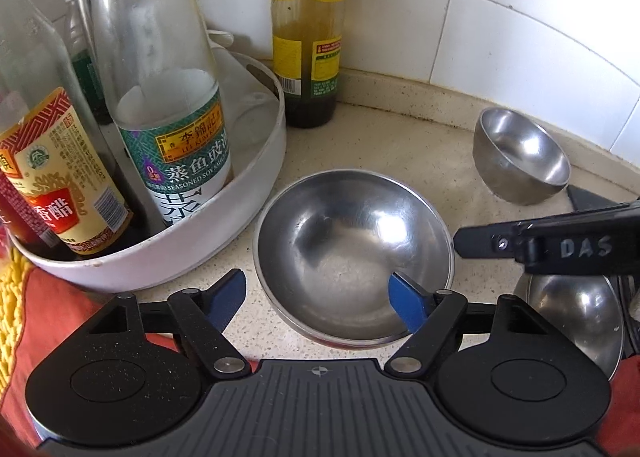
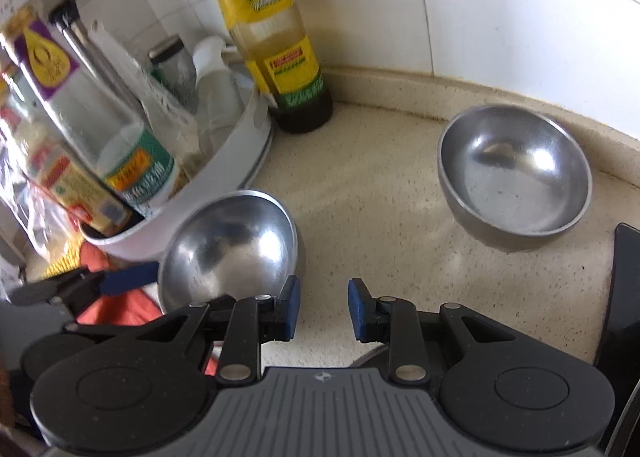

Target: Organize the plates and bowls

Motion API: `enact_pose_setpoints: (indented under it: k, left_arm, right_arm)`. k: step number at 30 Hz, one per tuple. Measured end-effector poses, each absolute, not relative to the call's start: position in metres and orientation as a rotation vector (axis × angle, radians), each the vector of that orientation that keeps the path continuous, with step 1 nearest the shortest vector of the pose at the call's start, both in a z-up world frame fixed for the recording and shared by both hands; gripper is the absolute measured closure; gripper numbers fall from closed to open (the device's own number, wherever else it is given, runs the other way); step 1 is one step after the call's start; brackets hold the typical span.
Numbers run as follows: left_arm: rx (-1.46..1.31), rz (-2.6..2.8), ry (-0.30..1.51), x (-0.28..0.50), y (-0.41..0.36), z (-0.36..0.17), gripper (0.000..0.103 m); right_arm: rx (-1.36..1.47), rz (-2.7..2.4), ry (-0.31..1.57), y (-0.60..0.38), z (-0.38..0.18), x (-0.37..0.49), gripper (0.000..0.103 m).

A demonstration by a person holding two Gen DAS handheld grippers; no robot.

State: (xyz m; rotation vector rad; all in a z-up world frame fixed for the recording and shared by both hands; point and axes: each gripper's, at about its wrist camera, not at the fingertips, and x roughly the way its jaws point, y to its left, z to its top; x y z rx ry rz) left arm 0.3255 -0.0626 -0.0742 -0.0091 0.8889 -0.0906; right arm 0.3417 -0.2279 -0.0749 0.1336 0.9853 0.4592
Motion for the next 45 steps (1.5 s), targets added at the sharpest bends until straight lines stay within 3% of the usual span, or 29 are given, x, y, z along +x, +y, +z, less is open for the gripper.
enact_pose_setpoints:
  k: [4, 9, 11, 21, 45]
  left_arm:
    - [-0.016, -0.087, 0.883, 0.327, -0.059, -0.073, 0.023]
    - [-0.057, -0.098, 0.952, 0.338, -0.052, -0.086, 0.050]
    - [-0.071, -0.099, 0.972, 0.340, -0.051, -0.090, 0.055]
    - [-0.037, -0.111, 0.966, 0.337, -0.059, -0.086, 0.053]
    - [0.094, -0.311, 0.849, 0.297, -0.122, -0.044, 0.044]
  right_arm:
    - [0.142, 0.492, 0.956, -0.224, -0.068, 0.342, 0.075]
    - [0.116, 0.512, 1.016, -0.207, -0.085, 0.353, 0.075]
    - [0.110, 0.521, 1.038, -0.201, -0.091, 0.356, 0.076]
    - [0.127, 0.522, 1.053, -0.202, -0.096, 0.355, 0.079]
    - [0.200, 0.387, 0.962, -0.278, -0.041, 0.292, 0.079]
